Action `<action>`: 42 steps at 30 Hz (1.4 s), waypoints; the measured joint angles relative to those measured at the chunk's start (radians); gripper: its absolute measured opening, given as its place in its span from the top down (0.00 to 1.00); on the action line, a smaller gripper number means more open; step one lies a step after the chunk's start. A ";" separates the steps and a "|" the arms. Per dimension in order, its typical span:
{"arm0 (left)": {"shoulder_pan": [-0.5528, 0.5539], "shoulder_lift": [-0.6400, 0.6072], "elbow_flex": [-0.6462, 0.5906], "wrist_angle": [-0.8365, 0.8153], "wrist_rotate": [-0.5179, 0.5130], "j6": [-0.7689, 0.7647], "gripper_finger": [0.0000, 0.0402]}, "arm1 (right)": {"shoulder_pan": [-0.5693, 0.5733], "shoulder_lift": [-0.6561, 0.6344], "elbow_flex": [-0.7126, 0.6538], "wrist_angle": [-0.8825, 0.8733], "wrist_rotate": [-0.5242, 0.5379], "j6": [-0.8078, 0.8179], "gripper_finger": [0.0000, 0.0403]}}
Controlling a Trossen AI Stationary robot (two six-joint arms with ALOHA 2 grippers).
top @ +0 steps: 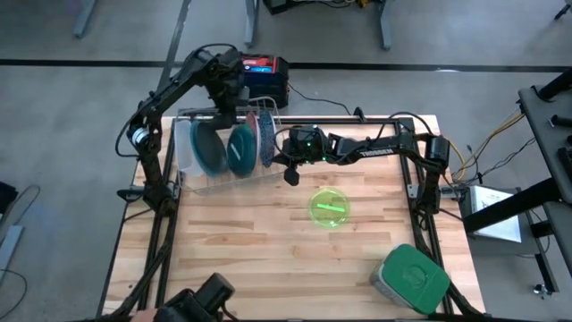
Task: Sort dishes
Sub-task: Put the green plate into the dish rack
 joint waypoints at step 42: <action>0.004 0.017 -0.184 0.196 0.237 0.215 1.00 | 0.018 0.000 0.000 0.001 0.049 0.019 1.00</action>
